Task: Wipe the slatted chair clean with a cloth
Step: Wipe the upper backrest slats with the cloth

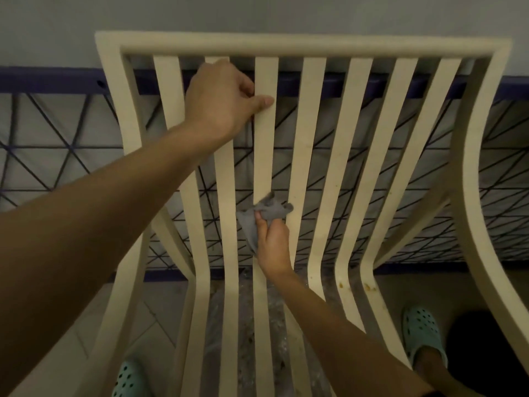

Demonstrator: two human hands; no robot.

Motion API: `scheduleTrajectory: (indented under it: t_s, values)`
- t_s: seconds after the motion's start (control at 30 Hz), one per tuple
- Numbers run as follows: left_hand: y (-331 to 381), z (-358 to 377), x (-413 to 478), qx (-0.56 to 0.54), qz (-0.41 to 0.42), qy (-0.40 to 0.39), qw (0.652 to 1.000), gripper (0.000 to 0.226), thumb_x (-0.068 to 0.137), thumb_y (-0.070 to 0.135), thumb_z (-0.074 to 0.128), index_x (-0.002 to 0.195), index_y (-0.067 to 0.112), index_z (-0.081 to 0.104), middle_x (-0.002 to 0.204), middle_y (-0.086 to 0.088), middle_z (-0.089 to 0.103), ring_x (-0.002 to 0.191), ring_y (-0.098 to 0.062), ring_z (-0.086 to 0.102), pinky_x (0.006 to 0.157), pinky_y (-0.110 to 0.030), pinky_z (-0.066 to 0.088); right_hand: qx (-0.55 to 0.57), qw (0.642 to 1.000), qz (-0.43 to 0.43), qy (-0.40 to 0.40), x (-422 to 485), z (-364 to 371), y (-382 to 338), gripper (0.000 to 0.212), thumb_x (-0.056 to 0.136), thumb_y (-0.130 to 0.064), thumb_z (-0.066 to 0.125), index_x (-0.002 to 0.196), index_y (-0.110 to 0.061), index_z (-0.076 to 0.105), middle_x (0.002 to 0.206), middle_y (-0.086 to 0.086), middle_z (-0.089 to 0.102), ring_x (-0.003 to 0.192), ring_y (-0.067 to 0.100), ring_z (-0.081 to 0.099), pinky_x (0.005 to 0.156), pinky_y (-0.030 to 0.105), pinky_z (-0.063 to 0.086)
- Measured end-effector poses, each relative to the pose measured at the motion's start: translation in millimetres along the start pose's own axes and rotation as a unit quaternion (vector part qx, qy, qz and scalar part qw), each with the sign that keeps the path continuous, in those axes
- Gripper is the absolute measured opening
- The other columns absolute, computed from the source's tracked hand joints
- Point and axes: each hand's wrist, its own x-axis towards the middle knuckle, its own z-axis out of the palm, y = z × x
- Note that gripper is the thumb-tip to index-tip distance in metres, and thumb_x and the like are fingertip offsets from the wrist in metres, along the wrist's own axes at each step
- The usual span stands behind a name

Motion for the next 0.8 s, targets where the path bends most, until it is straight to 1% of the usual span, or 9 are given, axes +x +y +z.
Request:
scheduleTrajectory:
  t_s: [0.17, 0.27, 0.33, 0.4, 0.5, 0.57, 0.67, 0.73, 0.8]
  values:
    - [-2.5, 3.5, -0.3, -0.007, 0.004, 0.008, 1.0, 0.03, 0.086, 0.043, 0.065, 0.102, 0.019, 0.073, 0.092, 0.003, 0.073, 0.082, -0.006, 0.068, 0.083, -0.032, 0.056, -0.06, 0.994, 0.088, -0.033, -21.0, -6.9, 36.1, 0.015, 0.1, -0.02, 0.047, 0.096, -0.008, 0.054, 0.077, -0.004, 0.056, 0.074, 0.008, 0.057, 0.062, 0.004, 0.043]
    - [-3.0, 3.7, 0.3, -0.016, -0.002, 0.007, 1.0, 0.029, 0.086, 0.042, 0.066, 0.101, 0.018, 0.073, 0.09, 0.003, 0.074, 0.081, -0.005, 0.068, 0.083, -0.033, 0.057, -0.1, 0.989, 0.093, -0.061, -24.2, -12.0, 42.7, 0.024, 0.1, -0.021, 0.049, 0.091, 0.0, 0.057, 0.078, 0.016, 0.059, 0.078, 0.02, 0.059, 0.065, 0.012, 0.044]
    - [-2.5, 3.3, -0.2, -0.025, -0.007, 0.005, 1.0, 0.029, 0.085, 0.041, 0.067, 0.101, 0.018, 0.074, 0.09, 0.003, 0.074, 0.081, -0.006, 0.069, 0.084, -0.033, 0.056, -0.103, 0.99, 0.067, -0.071, -21.6, -15.9, 29.4, 0.024, 0.1, -0.016, 0.049, 0.09, 0.004, 0.059, 0.08, 0.024, 0.059, 0.073, 0.016, 0.057, 0.064, 0.014, 0.043]
    - [-1.7, 2.9, -0.4, -0.031, -0.009, 0.002, 0.999, 0.028, 0.085, 0.041, 0.067, 0.1, 0.018, 0.074, 0.09, 0.002, 0.074, 0.08, -0.006, 0.069, 0.084, -0.033, 0.056, -0.096, 0.993, 0.02, -0.059, -13.0, -17.4, 5.4, 0.021, 0.099, -0.019, 0.051, 0.09, -0.002, 0.059, 0.081, 0.014, 0.061, 0.073, 0.011, 0.059, 0.063, 0.01, 0.044]
    - [-1.8, 2.1, -0.5, -0.031, -0.012, -0.002, 0.999, 0.029, 0.085, 0.042, 0.068, 0.098, 0.017, 0.074, 0.087, 0.001, 0.074, 0.077, -0.007, 0.069, 0.082, -0.035, 0.057, -0.054, 0.998, -0.015, -0.023, 11.7, -10.0, -39.1, 0.012, 0.098, -0.027, 0.053, 0.097, -0.015, 0.057, 0.096, 0.007, 0.066, 0.089, 0.012, 0.064, 0.074, 0.018, 0.052]
    - [-0.9, 1.2, -0.4, -0.03, -0.016, -0.007, 0.999, 0.031, 0.084, 0.043, 0.068, 0.096, 0.016, 0.074, 0.085, -0.001, 0.074, 0.076, -0.01, 0.069, 0.08, -0.036, 0.057, -0.022, 0.999, -0.038, 0.0, 31.4, -5.6, -70.3, 0.018, 0.097, -0.026, 0.055, 0.104, -0.009, 0.057, 0.102, 0.011, 0.066, 0.096, 0.017, 0.064, 0.078, 0.024, 0.053]
    - [0.6, -0.6, -0.8, -0.024, -0.019, -0.008, 0.999, 0.031, 0.084, 0.043, 0.068, 0.094, 0.014, 0.075, 0.083, -0.003, 0.074, 0.076, -0.012, 0.069, 0.078, -0.037, 0.057, 0.01, 0.997, -0.072, 0.016, 54.3, -3.5, -109.4, 0.022, 0.095, -0.023, 0.058, 0.108, -0.004, 0.057, 0.103, 0.011, 0.066, 0.096, 0.017, 0.064, 0.077, 0.024, 0.054]
    - [2.2, -1.3, -1.9, -0.008, -0.011, -0.003, 1.0, 0.031, 0.085, 0.044, 0.066, 0.092, 0.015, 0.075, 0.082, -0.005, 0.074, 0.076, -0.013, 0.069, 0.078, -0.038, 0.057, 0.008, 0.996, -0.09, 0.026, 63.2, -3.1, -120.5, 0.023, 0.094, -0.026, 0.06, 0.104, -0.005, 0.058, 0.099, 0.01, 0.067, 0.094, 0.017, 0.065, 0.077, 0.03, 0.056]
    - [2.0, -1.0, -2.5, 0.002, -0.002, 0.003, 1.0, 0.032, 0.086, 0.046, 0.065, 0.092, 0.016, 0.075, 0.084, -0.005, 0.073, 0.077, -0.014, 0.068, 0.078, -0.037, 0.056, 0.009, 0.994, -0.104, 0.035, 64.7, -1.8, -121.6, 0.019, 0.095, -0.026, 0.059, 0.099, -0.008, 0.058, 0.094, 0.007, 0.066, 0.09, 0.016, 0.065, 0.074, 0.028, 0.055]
